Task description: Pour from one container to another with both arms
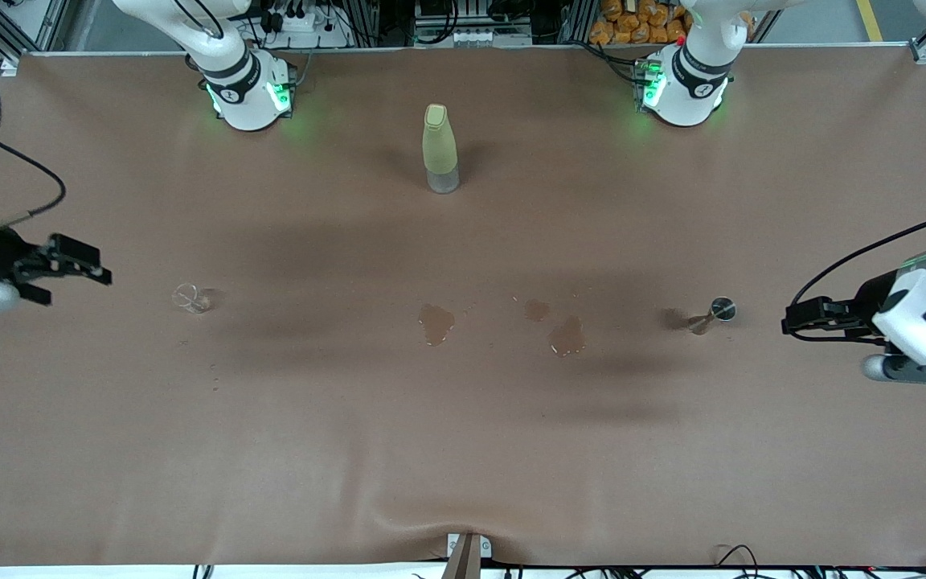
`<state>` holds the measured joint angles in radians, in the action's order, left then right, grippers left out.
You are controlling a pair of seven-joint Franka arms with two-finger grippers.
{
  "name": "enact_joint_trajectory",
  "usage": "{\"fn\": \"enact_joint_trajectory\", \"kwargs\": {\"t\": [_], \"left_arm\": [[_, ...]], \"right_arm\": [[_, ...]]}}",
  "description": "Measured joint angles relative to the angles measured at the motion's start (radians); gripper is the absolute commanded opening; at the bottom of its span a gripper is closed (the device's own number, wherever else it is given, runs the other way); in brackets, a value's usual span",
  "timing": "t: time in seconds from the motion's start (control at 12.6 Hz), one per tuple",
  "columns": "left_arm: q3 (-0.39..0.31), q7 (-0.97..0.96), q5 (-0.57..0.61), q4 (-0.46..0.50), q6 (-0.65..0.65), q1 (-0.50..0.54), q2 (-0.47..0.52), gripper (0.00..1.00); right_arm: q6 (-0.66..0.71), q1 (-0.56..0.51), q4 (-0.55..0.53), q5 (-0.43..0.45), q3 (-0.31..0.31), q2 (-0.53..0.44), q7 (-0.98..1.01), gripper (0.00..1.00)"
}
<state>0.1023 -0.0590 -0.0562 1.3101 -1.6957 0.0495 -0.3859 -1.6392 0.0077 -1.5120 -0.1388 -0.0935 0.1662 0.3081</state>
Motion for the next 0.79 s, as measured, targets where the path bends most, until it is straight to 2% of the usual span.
{"fn": "enact_joint_trajectory", "kwargs": {"t": [0.32,0.55,0.79], "left_arm": [[0.0,-0.047,0.0,0.0,-0.001,-0.002,0.038,1.0],[-0.001,-0.057,0.002,-0.002,-0.007,-0.002,0.068,1.0],[-0.002,-0.057,0.021,-0.001,-0.001,-0.016,0.121,1.0]], "right_arm": [[0.081,0.0,0.05,0.12,0.0,-0.031,-0.149,1.0],[0.183,-0.015,0.132,0.123,-0.005,-0.032,-0.166,1.0],[0.191,-0.044,0.141,0.115,-0.007,-0.031,-0.166,1.0]]}}
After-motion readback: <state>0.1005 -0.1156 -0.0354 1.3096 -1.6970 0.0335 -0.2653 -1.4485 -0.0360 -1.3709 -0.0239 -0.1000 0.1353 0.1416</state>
